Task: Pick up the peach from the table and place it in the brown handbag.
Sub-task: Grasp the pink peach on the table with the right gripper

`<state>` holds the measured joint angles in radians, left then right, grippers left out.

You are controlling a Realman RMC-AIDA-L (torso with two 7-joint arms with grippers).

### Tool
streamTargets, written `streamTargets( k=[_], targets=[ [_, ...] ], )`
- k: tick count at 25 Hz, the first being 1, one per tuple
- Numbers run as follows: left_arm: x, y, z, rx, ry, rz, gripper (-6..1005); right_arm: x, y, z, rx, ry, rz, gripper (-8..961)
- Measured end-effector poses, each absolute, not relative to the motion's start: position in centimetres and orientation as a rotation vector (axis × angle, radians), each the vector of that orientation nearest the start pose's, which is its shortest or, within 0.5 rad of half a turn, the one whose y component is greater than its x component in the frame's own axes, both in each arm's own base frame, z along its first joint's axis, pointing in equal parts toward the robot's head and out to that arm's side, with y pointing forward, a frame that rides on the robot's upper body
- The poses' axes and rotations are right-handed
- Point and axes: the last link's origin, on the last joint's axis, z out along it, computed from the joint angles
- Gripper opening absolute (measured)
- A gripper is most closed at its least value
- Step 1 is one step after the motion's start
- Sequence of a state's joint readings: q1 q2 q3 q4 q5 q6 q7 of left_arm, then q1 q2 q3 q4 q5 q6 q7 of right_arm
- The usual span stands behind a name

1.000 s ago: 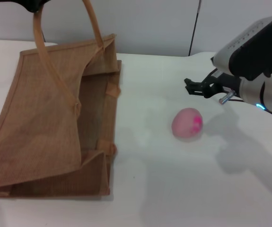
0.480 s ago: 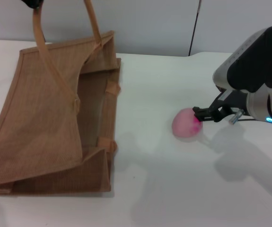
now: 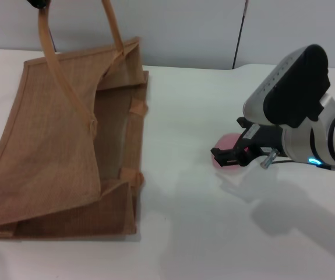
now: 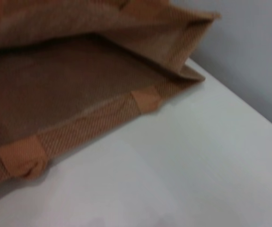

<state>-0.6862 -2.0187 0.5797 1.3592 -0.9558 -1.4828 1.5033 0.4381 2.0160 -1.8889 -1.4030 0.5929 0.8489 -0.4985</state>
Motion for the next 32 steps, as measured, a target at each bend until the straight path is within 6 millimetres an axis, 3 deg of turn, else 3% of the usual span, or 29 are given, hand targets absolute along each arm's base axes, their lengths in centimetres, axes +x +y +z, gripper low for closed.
streamTargets(
  k=[10, 32],
  targets=[
    [-16.6, 41.0, 16.8, -2.329, -0.093, -0.296, 86, 18.3, 36.1, -7.3, -2.501, 0.512, -0.219, 895],
    [-16.2, 41.4, 16.4, -2.333, -0.083, -0.295, 84, 18.2, 37.1, -8.1, -2.528, 0.53, -0.2, 892]
  ],
)
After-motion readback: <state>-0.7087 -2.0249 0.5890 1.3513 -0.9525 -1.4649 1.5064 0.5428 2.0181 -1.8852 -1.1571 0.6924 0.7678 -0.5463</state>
